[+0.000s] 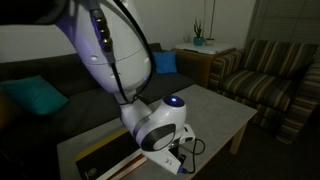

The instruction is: Put the silver lid on the silver bottle

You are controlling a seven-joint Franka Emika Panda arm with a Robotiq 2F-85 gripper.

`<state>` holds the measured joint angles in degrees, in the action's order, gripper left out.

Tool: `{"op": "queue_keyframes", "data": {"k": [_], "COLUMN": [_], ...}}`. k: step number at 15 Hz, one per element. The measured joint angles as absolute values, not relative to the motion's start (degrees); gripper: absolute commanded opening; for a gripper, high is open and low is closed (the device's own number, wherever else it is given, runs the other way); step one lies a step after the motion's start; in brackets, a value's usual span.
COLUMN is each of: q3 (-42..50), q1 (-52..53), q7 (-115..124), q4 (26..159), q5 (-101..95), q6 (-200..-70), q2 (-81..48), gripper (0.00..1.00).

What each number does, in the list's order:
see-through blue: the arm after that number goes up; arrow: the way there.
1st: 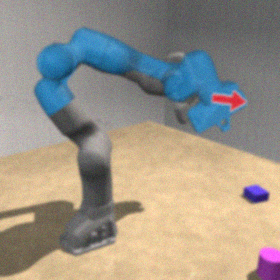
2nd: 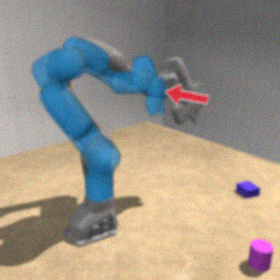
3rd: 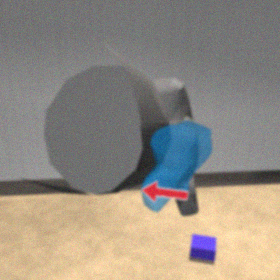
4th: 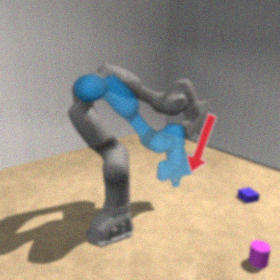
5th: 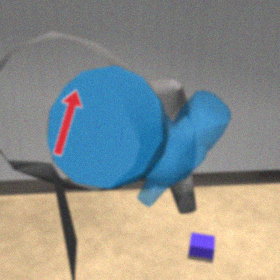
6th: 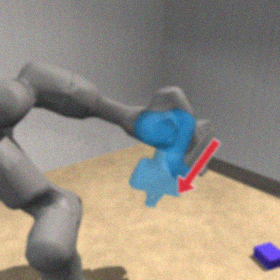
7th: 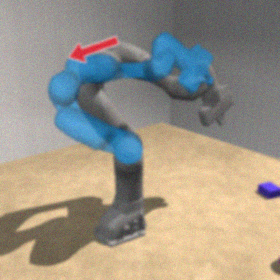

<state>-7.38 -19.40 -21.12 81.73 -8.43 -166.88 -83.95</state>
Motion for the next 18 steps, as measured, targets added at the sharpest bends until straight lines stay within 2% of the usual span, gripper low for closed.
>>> {"op": "queue_keyframes", "data": {"k": [18], "q3": [4.06], "q1": [-7.0], "q7": [-9.46], "q4": [75.78], "q5": [-8.45], "q6": [-167.34], "q2": [-83.91], "gripper": [0.43]}}
